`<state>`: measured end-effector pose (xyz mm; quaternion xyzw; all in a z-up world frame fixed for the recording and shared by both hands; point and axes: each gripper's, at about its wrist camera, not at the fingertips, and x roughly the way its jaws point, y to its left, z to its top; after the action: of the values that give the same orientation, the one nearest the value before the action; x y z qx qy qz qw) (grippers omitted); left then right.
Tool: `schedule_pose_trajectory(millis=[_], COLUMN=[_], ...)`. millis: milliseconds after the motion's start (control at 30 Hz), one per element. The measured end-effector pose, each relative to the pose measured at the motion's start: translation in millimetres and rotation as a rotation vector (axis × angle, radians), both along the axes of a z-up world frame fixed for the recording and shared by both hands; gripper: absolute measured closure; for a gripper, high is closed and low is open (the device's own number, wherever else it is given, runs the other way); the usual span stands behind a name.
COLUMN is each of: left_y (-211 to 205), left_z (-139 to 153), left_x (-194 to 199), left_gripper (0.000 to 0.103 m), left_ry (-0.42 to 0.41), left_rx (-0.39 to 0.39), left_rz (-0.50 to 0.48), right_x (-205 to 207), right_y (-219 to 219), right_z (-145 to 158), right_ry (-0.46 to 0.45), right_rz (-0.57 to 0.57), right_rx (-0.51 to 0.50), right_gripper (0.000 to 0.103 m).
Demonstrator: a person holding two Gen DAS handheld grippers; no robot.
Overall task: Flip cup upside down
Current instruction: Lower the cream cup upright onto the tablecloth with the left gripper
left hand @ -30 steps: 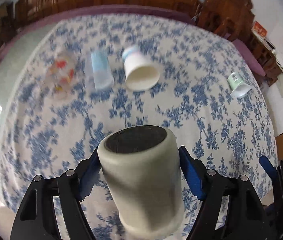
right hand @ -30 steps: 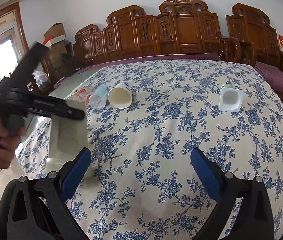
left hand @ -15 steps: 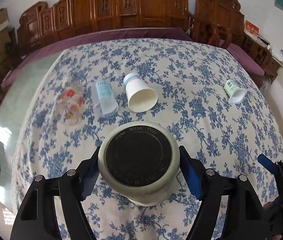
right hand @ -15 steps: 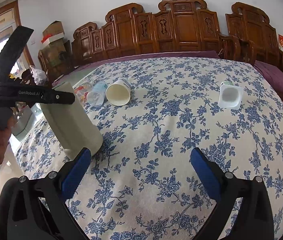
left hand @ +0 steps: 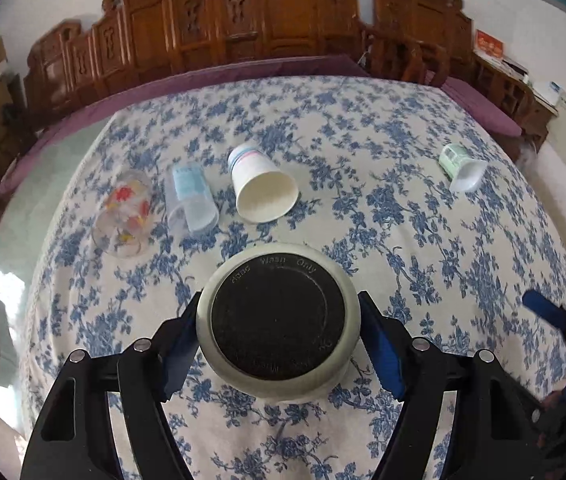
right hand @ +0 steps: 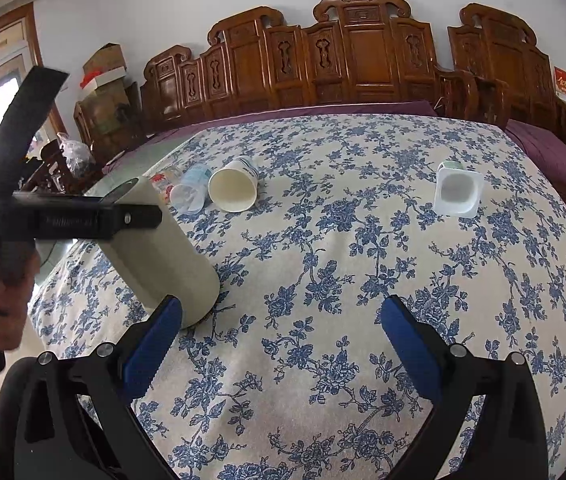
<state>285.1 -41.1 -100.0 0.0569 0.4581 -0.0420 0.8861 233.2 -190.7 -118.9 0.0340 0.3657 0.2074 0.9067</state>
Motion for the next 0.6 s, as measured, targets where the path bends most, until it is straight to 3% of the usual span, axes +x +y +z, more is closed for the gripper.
schedule_pose_trajectory(millis=[133,267,500,600], left_y=[-8,-1,18,24], left_z=[0,8,27,36], left_x=[-12,-32,-86,-108], left_gripper=[0.032,0.025,0.009,0.008], left_ry=[-0.033,-0.100,-0.249,-0.311], left_rx=[0.012,-0.010,-0.037,-0.004], left_rz=[-0.023,-0.004,0.023,0.040], right_x=[-1,-7,-32,-47], right_y=[-2,-7,-12,-10], right_z=[-1,4,44,61], right_ry=[0.008,0.005,-0.087,-0.129], right_rz=[-0.011,-0.037,-0.092,-0.097], right_rx=[-0.001,0.016,0.018,0.027], right_gripper=[0.003,0.003,0.003,0.003])
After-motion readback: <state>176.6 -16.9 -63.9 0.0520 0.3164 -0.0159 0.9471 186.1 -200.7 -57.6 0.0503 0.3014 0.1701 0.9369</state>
